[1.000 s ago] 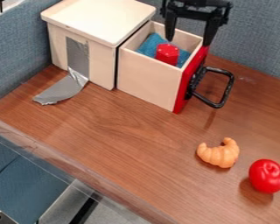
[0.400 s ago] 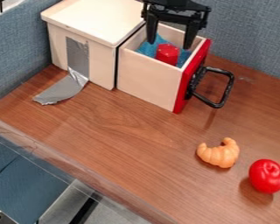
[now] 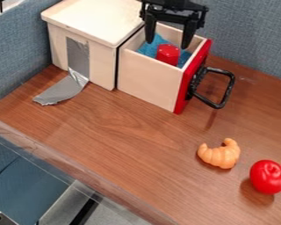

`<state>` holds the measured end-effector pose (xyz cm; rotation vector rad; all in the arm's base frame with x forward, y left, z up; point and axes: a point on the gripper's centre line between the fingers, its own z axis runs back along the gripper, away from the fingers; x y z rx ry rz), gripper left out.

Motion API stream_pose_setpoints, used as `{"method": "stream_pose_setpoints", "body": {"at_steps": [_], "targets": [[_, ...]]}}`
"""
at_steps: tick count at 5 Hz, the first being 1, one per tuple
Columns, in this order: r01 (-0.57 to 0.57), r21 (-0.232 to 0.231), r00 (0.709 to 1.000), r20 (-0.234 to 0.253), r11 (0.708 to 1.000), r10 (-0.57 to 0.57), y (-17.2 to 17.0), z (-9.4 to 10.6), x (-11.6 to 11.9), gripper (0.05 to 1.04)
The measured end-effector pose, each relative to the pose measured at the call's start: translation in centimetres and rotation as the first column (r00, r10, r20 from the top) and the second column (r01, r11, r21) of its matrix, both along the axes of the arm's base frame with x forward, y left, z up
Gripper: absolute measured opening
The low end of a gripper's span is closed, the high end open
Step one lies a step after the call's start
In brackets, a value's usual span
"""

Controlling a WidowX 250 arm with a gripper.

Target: Taken something out of the drawer and put it on the left of the tabel

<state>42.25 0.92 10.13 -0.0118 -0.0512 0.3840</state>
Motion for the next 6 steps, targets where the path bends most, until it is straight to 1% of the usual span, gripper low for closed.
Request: {"method": "stream_pose_setpoints", "body": {"at_steps": [1, 2, 3, 4, 5, 6], "targets": [[-0.006, 0.000, 1.000, -0.003, 1.000, 0.006, 0.1, -0.4, 0.4, 1.001], [-0.013, -0.005, 1.000, -0.020, 1.000, 0.013, -0.2, -1.4, 0.4, 1.001], [-0.015, -0.009, 1.000, -0.008, 1.000, 0.015, -0.7, -1.2, 0.8, 1.001], [-0.029, -0.008, 0.999, -0.025, 1.000, 0.028, -0.8, -1.6, 1.0, 0.949], [-0.037, -0.016, 0.999, -0.017, 0.999, 0.036, -0.9, -2.3, 0.9, 0.716], [-0.040, -0.005, 0.999, -0.031, 0.999, 0.040, -1.0, -2.1, 0.7, 0.709]]}}
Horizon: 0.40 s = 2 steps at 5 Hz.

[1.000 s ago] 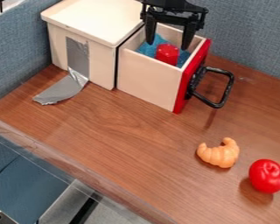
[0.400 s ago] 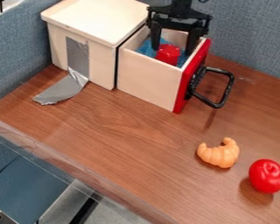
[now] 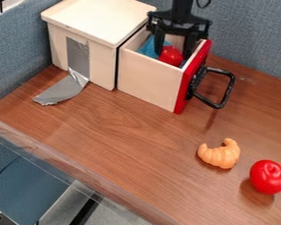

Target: Taken something out of the drawer and put it on the left of the tabel

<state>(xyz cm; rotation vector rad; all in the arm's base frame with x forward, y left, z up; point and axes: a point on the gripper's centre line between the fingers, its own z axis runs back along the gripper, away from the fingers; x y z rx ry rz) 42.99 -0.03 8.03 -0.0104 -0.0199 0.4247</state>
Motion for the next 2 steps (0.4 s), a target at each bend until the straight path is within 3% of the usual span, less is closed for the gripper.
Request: {"method": "stream_pose_setpoints", "body": {"at_steps": [2], "targets": [[-0.001, -0.006, 1.000, 0.018, 1.000, 0.001, -0.29, 0.51, 0.42, 0.709]]}}
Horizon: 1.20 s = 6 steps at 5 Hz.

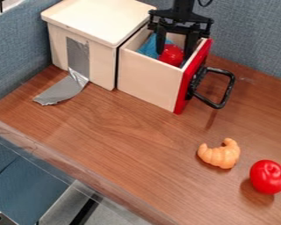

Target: Taken something out of the drawer and put it on the left of the tabel

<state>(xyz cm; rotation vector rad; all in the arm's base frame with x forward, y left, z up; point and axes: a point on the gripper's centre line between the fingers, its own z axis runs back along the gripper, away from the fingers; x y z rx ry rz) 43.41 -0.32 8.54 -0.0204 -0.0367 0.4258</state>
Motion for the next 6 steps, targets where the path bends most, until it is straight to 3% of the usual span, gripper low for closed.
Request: {"method": "stream_pose_setpoints", "body": {"at_steps": [2, 3, 5, 6], "targets": [[0.009, -0.033, 1.000, 0.025, 0.999, -0.009, -0.9, 1.3, 0.4, 0.709], [0.026, -0.043, 0.997, 0.071, 0.999, -0.023, -1.4, 2.8, 0.4, 0.709], [0.048, -0.053, 0.992, 0.119, 0.997, -0.041, -2.0, 5.1, -0.8, 0.709], [0.092, -0.059, 0.987, 0.136, 0.994, -0.084, -4.0, 6.0, -1.3, 0.709]]}}
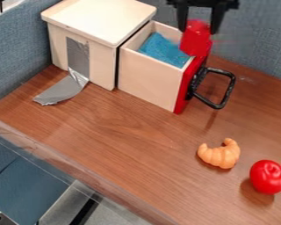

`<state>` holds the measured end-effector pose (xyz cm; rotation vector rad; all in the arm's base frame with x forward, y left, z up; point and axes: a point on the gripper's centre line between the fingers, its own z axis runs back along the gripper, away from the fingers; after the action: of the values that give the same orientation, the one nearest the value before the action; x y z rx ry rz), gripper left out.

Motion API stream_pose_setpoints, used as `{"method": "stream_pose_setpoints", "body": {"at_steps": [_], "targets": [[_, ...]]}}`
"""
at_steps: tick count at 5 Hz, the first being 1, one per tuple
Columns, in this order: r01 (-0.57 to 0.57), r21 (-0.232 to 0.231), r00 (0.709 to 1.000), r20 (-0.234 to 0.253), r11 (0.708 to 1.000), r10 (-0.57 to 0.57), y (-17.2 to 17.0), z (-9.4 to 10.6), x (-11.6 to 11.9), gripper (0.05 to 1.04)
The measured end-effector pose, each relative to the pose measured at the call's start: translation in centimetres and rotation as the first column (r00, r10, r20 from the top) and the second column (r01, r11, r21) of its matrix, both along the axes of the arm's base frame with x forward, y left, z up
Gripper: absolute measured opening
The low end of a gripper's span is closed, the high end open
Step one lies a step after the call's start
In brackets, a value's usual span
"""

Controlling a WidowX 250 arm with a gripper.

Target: Taken something out of the drawer and put it on the left of the tabel

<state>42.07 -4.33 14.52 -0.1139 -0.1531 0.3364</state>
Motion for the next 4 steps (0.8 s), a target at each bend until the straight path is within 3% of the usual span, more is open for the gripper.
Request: {"method": "stream_pose_setpoints", "body": {"at_steps": [2, 4], "targets": [[-0.009, -0.017, 1.000, 0.026, 1.000, 0.009, 0.1, 1.4, -3.1, 0.709], [-0.053, -0.024, 0.998, 0.034, 0.998, 0.053, 1.6, 2.1, -7.8, 0.709]]}}
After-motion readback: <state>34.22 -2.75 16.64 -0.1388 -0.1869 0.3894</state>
